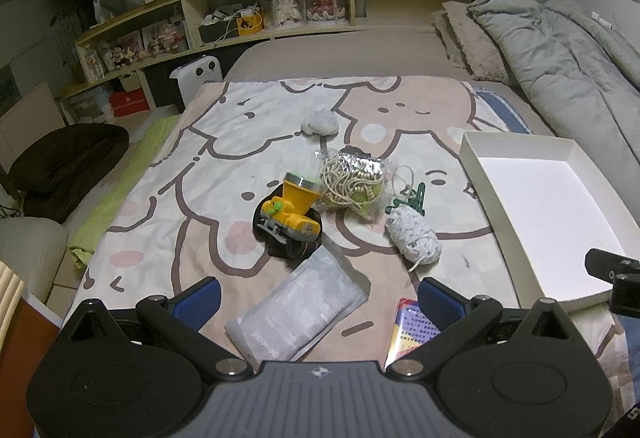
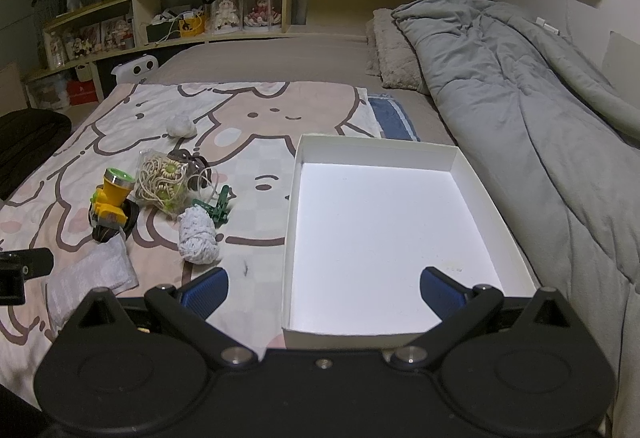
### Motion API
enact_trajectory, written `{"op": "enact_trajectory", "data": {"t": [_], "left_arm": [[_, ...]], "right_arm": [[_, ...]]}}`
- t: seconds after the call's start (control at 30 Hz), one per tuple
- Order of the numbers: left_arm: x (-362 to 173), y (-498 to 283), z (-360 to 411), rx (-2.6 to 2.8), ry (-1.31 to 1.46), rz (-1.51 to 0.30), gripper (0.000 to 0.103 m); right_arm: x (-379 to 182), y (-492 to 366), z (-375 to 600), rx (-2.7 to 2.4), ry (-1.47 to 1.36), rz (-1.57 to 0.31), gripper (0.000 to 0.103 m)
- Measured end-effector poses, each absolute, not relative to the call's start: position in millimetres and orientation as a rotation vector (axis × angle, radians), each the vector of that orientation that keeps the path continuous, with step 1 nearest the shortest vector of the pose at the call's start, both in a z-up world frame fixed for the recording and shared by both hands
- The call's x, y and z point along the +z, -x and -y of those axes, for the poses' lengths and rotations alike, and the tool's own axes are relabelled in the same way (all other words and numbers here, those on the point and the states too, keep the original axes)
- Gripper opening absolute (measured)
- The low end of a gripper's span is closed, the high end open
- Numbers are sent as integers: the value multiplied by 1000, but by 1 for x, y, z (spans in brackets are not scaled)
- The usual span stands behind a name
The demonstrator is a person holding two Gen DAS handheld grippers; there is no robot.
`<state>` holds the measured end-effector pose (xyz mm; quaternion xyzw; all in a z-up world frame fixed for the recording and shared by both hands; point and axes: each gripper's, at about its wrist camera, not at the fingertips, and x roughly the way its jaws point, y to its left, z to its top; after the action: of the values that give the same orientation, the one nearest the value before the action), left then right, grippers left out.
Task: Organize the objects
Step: 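Lower the right gripper onto the colourful card box and close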
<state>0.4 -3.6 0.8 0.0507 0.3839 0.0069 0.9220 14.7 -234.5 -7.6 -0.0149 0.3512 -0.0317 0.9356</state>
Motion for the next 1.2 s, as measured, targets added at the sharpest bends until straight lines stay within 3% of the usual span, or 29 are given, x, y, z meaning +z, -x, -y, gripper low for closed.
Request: {"op": "enact_trajectory", "data": {"t": [0.8,1.2], "left_arm": [[83,-66,-7,-7,-238,-536,103],[44,-101,-34,-198,-166,-566,103]], "right_arm": [[39,-64,211,148,113,-559,103],[4,-106,203,373,116,-540,103]]}}
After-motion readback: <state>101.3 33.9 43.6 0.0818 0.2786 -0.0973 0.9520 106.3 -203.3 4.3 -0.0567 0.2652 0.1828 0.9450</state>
